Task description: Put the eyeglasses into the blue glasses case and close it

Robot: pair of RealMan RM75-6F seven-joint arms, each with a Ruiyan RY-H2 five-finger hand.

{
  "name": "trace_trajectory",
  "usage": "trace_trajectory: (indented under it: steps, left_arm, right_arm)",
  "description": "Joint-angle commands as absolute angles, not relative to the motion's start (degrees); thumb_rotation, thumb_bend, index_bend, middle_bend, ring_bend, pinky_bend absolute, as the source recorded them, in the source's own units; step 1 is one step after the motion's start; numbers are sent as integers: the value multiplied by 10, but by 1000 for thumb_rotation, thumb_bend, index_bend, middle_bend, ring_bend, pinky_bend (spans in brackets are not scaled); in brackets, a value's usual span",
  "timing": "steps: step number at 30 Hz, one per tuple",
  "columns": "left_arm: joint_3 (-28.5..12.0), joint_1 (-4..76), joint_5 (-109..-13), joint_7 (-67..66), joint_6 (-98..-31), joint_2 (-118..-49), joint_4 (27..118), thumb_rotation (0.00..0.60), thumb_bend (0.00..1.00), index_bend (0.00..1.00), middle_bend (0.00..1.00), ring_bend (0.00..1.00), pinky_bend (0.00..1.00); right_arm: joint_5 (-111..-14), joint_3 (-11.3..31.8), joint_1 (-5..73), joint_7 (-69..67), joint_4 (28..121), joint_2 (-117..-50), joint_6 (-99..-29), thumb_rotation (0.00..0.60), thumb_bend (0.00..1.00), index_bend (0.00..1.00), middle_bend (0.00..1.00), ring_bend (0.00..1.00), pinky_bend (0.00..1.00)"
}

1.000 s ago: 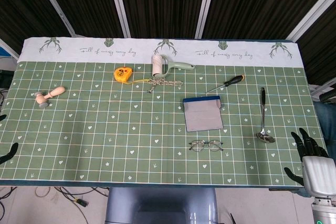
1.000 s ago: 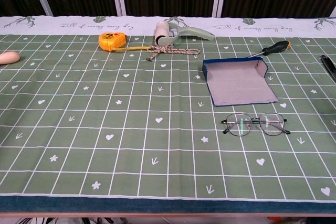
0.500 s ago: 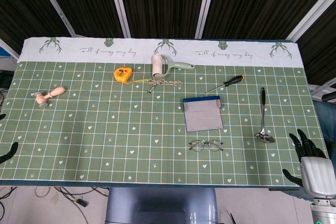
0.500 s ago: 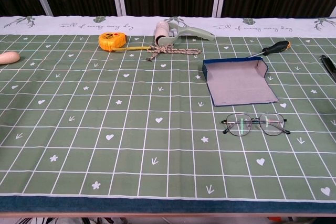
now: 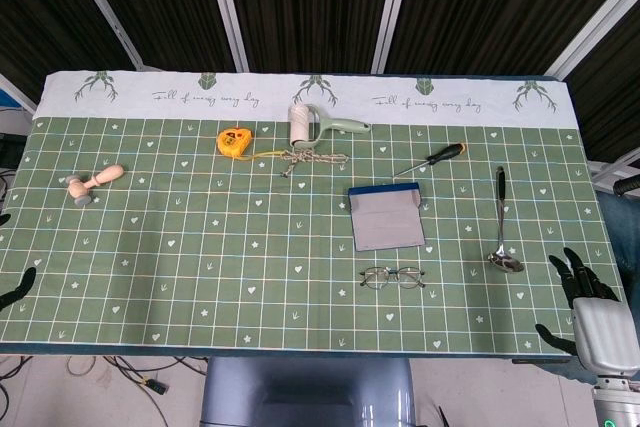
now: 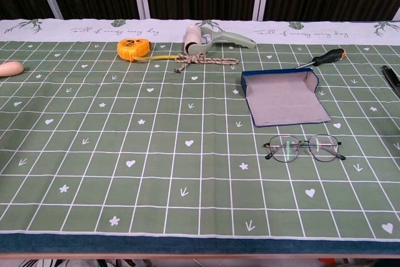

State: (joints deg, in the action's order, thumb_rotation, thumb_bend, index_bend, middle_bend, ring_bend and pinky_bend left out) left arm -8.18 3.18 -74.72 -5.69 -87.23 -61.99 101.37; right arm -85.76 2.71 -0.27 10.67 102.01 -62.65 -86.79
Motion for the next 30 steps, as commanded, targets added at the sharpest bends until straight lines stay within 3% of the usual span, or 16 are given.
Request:
trace_trajectory:
  steps: [1,7,10,22,30]
  left_arm:
    - [-80,34,-745,-60,-867,-620,1017,600,269,142,0,0,0]
    - [-78,32,-746,-62,-871,-622,1021,600,271,159,0,0,0]
    - [-85,31,-735,-61,-875,-624,1024,600,272,160,0,0,0]
    - [-87,29,-726,-61,-876,-624,1028,600,278,185,0,0,0]
    - [-88,28,-726,-57,-877,-623,1030,600,278,187,0,0,0]
  right_arm:
    - [-824,38,44,80,1038,-595,-777,600,138,164,89,180,339]
    - [-722,78,148,71,1064,-574,-603,600,173,234,90,178,329]
    - [-645,98,219,131,1046,-612,-526,600,197,279,91,176,325]
    - [-413,107,325,284,1038,-733,-546,600,273,363,97,160,296]
    - [-346,107,357,311,1034,-776,-569,600,296,371,97,159,296]
